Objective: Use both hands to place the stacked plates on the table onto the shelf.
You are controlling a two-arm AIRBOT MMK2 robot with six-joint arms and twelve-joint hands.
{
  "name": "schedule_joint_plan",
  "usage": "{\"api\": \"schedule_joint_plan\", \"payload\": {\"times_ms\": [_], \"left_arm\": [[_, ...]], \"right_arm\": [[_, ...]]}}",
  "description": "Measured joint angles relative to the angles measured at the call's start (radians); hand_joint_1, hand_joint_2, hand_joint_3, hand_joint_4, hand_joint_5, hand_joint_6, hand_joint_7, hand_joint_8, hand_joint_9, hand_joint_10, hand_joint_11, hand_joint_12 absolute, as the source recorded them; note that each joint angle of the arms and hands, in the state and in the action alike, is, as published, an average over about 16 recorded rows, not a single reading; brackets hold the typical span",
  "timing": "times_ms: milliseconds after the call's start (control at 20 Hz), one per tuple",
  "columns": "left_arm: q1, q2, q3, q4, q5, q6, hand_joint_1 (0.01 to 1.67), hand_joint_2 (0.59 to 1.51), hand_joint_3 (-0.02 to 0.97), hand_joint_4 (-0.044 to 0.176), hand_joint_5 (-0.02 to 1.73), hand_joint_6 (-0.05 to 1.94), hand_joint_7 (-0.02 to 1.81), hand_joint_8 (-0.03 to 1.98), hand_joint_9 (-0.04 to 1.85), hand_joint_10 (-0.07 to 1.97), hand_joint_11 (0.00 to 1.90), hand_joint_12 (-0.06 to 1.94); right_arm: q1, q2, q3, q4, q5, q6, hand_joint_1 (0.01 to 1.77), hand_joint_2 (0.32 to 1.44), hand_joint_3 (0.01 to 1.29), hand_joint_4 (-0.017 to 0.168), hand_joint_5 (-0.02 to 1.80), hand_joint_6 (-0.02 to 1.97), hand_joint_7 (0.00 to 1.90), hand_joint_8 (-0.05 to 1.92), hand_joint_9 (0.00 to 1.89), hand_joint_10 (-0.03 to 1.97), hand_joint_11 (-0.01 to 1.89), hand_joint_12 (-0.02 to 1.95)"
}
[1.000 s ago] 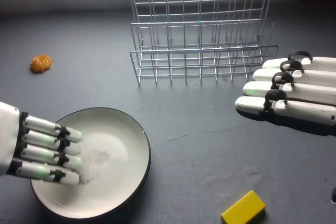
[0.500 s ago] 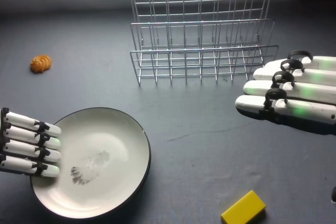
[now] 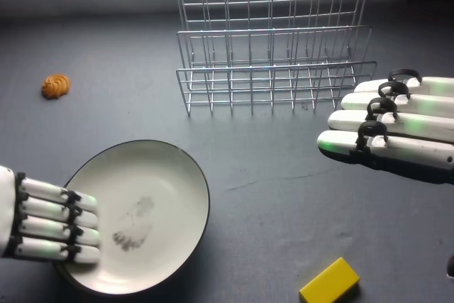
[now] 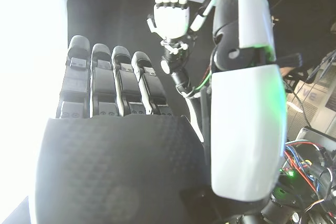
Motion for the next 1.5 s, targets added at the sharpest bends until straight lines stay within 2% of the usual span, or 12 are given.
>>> {"api": "schedule_joint_plan", "payload": {"times_ms": [250,550,900,1200,1500], "left_arm": [[0.03,-0.002,-0.056,-0.045,0.027,-0.001,0.01,1.146,0.018,-0.013,-0.01,-0.02,0.0,-0.01,0.0,0.01,0.01,0.01],[0.049,-0.012,-0.124,-0.125,0.071,-0.001,0.01,1.148,0.018,-0.013,-0.01,-0.03,-0.01,-0.02,-0.01,0.0,0.01,0.01],[0.05,-0.031,-0.191,-0.206,0.115,0.002,0.01,1.15,0.018,-0.011,-0.01,-0.02,-0.01,-0.02,-0.01,-0.01,0.01,-0.01],[0.052,-0.045,-0.219,-0.242,0.133,0.007,0.01,1.152,0.019,-0.007,-0.01,-0.01,-0.01,-0.02,-0.02,-0.02,0.01,-0.03],[0.063,-0.052,-0.219,-0.266,0.139,0.01,0.01,1.149,0.019,0.0,-0.01,-0.01,-0.01,-0.01,-0.01,-0.02,0.01,-0.04]], "right_arm": [[0.0,-0.002,0.0,-0.002,0.0,-0.001,1.11,0.91,0.02,-0.002,0.02,0.02,0.02,0.01,0.02,0.0,0.02,0.15],[0.006,-0.015,0.002,-0.005,-0.001,-0.022,1.11,0.91,0.02,-0.002,0.02,0.02,0.02,0.01,0.02,0.0,0.02,0.17],[0.068,-0.094,0.035,-0.007,-0.044,-0.065,1.14,0.91,0.02,-0.002,0.02,0.02,0.02,0.01,0.02,0.0,0.02,0.14],[0.13,-0.207,0.078,-0.005,-0.111,-0.132,1.19,0.92,0.02,-0.002,0.02,0.02,0.02,0.01,0.02,0.0,0.02,0.11],[0.167,-0.296,0.11,-0.001,-0.168,-0.186,1.24,0.92,0.02,-0.002,0.02,0.02,0.02,0.01,0.02,0.0,0.01,0.06]]}}
